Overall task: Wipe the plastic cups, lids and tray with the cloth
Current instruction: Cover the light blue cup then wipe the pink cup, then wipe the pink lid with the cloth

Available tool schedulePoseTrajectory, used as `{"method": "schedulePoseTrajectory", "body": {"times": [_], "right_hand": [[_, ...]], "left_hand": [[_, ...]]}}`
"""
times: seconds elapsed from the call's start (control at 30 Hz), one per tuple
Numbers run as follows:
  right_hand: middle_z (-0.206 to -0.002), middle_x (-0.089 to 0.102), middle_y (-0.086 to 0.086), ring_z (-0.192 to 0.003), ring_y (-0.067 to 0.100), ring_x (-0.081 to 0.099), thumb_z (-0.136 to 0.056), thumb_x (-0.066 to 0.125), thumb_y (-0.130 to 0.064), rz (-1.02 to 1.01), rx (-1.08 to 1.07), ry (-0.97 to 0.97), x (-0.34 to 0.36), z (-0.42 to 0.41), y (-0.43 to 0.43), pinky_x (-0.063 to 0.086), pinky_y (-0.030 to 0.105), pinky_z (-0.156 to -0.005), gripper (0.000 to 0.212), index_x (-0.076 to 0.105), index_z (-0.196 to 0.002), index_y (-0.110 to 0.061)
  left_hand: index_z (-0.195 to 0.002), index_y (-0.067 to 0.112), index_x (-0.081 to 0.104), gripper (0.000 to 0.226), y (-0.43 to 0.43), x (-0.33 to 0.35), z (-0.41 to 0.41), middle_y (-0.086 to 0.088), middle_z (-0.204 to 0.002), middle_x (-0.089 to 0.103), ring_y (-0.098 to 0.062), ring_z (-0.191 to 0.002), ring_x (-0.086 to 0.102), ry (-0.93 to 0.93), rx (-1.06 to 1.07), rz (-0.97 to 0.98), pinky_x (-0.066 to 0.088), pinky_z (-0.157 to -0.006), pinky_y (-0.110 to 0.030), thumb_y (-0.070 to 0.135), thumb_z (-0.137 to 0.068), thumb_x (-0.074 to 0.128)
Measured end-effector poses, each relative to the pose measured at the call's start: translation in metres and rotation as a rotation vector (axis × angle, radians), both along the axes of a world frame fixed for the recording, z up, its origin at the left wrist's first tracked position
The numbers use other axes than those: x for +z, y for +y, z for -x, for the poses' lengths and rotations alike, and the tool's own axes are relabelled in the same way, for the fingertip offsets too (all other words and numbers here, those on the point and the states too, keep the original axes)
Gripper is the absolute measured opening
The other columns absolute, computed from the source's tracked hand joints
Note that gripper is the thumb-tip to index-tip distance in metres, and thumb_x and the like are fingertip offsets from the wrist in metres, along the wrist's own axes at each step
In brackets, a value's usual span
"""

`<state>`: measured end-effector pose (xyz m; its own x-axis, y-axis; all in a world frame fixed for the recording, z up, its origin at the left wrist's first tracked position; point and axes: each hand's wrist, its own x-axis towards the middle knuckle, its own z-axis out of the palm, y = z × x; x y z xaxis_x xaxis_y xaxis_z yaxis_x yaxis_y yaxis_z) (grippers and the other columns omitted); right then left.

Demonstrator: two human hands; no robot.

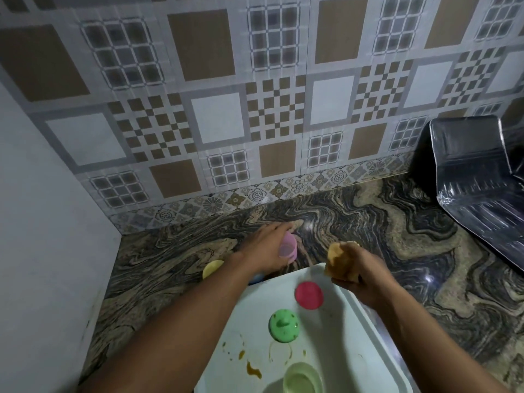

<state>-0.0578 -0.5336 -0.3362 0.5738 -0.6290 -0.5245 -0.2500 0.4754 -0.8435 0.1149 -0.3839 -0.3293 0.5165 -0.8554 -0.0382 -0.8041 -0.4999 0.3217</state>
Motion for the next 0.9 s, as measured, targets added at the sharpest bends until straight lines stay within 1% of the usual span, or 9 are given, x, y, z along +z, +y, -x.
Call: {"method": "schedulePoseTrajectory", "body": {"times": [0.13, 0.23, 0.3, 0.43, 0.5, 0.6, 0.67, 0.7, 0.9], "right_hand": [[-0.077, 0.063, 0.02, -0.075, 0.031, 0.059, -0.094, 0.054, -0.011, 0.105, 0.023, 0.065, -0.016, 0.013, 0.004, 0.051, 0.037, -0.072, 0.02, 0.069, -0.1, 0.001], [-0.069, 0.066, 0.017, -0.07, 0.03, 0.06, -0.092, 0.052, -0.009, 0.177, 0.029, 0.118, -0.03, 0.02, 0.004, 0.05, 0.041, -0.072, 0.021, 0.071, -0.091, -0.001], [-0.068, 0.068, 0.015, -0.069, 0.03, 0.062, -0.092, 0.051, -0.009, 0.201, 0.039, 0.134, -0.038, 0.021, 0.003, 0.05, 0.043, -0.072, 0.022, 0.071, -0.089, -0.003], [-0.071, 0.07, 0.016, -0.067, 0.03, 0.064, -0.091, 0.05, -0.006, 0.212, 0.04, 0.119, -0.042, 0.023, 0.0, 0.052, 0.04, -0.071, 0.023, 0.072, -0.092, -0.005], [-0.074, 0.07, 0.018, -0.067, 0.03, 0.063, -0.09, 0.049, -0.005, 0.23, 0.03, 0.096, -0.04, 0.024, 0.0, 0.051, 0.039, -0.07, 0.025, 0.074, -0.091, -0.007], [-0.076, 0.071, 0.017, -0.067, 0.029, 0.063, -0.089, 0.048, -0.005, 0.254, 0.017, 0.089, -0.044, 0.029, 0.0, 0.053, 0.036, -0.068, 0.027, 0.075, -0.093, -0.009], [-0.075, 0.072, 0.016, -0.066, 0.028, 0.063, -0.091, 0.048, -0.005, 0.274, 0.022, 0.108, -0.049, 0.032, 0.002, 0.053, 0.032, -0.063, 0.027, 0.075, -0.093, -0.01], [-0.077, 0.072, 0.016, -0.066, 0.027, 0.063, -0.092, 0.048, -0.005, 0.293, 0.035, 0.116, -0.052, 0.035, 0.004, 0.052, 0.032, -0.062, 0.028, 0.075, -0.094, -0.011], [-0.081, 0.075, 0.016, -0.069, 0.023, 0.064, -0.097, 0.056, -0.022, 0.447, 0.172, 0.135, -0.067, 0.043, 0.011, 0.058, 0.048, -0.069, 0.022, 0.076, -0.092, -0.014]], "left_hand": [[-0.147, 0.022, 0.037, 0.075, -0.016, -0.011, -0.01, -0.008, -0.145, 0.047, -0.032, -0.131, 0.048, 0.004, 0.012, -0.165, 0.046, -0.101, -0.043, 0.034, -0.082, 0.073], [-0.138, 0.023, 0.045, 0.068, -0.022, -0.027, -0.018, -0.008, -0.136, 0.053, -0.033, -0.125, 0.054, 0.028, 0.014, -0.262, 0.049, -0.097, -0.044, 0.039, -0.078, 0.074], [-0.139, 0.024, 0.044, 0.069, -0.024, -0.032, -0.021, -0.008, -0.136, 0.052, -0.033, -0.125, 0.054, 0.041, 0.013, -0.274, 0.049, -0.098, -0.045, 0.039, -0.078, 0.073], [-0.152, 0.027, 0.03, 0.085, -0.023, -0.031, -0.02, -0.005, -0.15, 0.038, -0.033, -0.136, 0.037, -0.02, -0.018, -0.28, 0.041, -0.107, -0.048, 0.043, -0.081, 0.072], [-0.151, 0.03, 0.032, 0.079, -0.021, -0.022, -0.01, -0.002, -0.15, 0.035, -0.029, -0.137, 0.032, -0.046, -0.042, -0.193, 0.038, -0.108, -0.048, 0.045, -0.083, 0.07], [-0.13, 0.029, 0.054, 0.048, -0.018, -0.014, 0.015, 0.0, -0.129, 0.054, -0.023, -0.122, 0.048, -0.098, -0.153, -0.075, 0.043, -0.096, -0.038, 0.043, -0.086, 0.067], [-0.119, 0.026, 0.061, 0.038, -0.016, -0.019, 0.034, 0.001, -0.115, 0.065, -0.023, -0.11, 0.059, -0.088, -0.204, -0.11, 0.044, -0.078, -0.033, 0.044, -0.086, 0.068], [-0.117, 0.025, 0.064, 0.037, -0.016, -0.023, 0.042, 0.001, -0.111, 0.068, -0.023, -0.107, 0.062, -0.078, -0.197, -0.141, 0.044, -0.074, -0.032, 0.043, -0.085, 0.068], [-0.101, 0.016, 0.071, 0.027, -0.016, -0.048, 0.067, -0.009, -0.098, 0.071, -0.034, -0.094, 0.066, -0.12, -0.088, -0.207, 0.052, -0.07, -0.038, 0.037, -0.086, 0.064]]}}
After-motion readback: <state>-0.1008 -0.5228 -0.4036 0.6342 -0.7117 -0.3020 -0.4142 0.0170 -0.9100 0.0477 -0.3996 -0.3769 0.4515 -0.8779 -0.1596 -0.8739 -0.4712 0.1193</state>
